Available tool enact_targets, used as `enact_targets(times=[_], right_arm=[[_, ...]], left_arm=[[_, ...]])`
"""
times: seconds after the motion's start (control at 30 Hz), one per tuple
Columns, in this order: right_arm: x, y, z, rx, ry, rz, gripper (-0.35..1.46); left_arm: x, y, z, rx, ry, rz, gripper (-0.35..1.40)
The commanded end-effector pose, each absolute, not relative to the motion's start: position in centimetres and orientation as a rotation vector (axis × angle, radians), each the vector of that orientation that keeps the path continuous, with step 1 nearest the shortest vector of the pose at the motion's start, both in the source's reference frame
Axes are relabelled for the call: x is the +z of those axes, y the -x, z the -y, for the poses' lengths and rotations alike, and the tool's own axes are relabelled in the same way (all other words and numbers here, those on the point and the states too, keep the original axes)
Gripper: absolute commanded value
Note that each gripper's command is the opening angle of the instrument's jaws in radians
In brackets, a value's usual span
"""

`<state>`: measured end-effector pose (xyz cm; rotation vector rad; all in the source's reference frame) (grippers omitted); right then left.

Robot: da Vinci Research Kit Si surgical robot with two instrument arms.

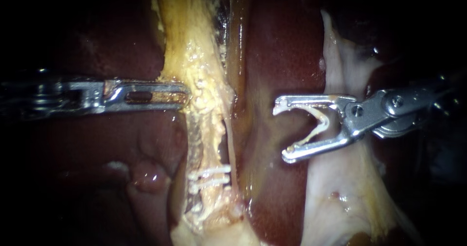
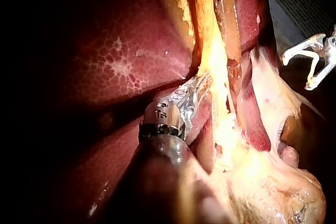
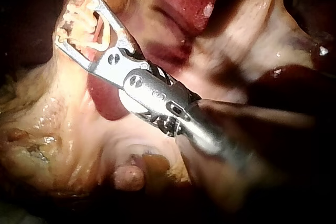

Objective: Clipping third clip left tube

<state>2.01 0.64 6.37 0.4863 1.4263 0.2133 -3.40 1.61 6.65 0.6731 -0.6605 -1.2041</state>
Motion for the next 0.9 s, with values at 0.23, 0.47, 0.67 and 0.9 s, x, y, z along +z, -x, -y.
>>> enact_targets(times=[0.23, 0.47, 0.67, 0.9], right_arm=[[6.5, -2.19, -0.5, 0.28, -0.588, -1.409, 0.6], [6.88, -2.6, -0.31, 0.349, -0.788, -1.271, 0.6], [7.18, -2.88, -0.29, 0.39, -0.908, -1.207, 0.59], [7.41, -3.1, -0.33, 0.41, -0.975, -1.18, 0.58]], left_arm=[[6.5, 3.31, -1.63, -1.201, -0.683, 0.658, -0.35], [6.11, 2.99, -1.78, -1.223, -0.666, 0.652, -0.35], [5.75, 2.8, -1.88, -1.229, -0.647, 0.672, -0.35], [5.53, 2.76, -1.91, -1.226, -0.64, 0.688, -0.35]])
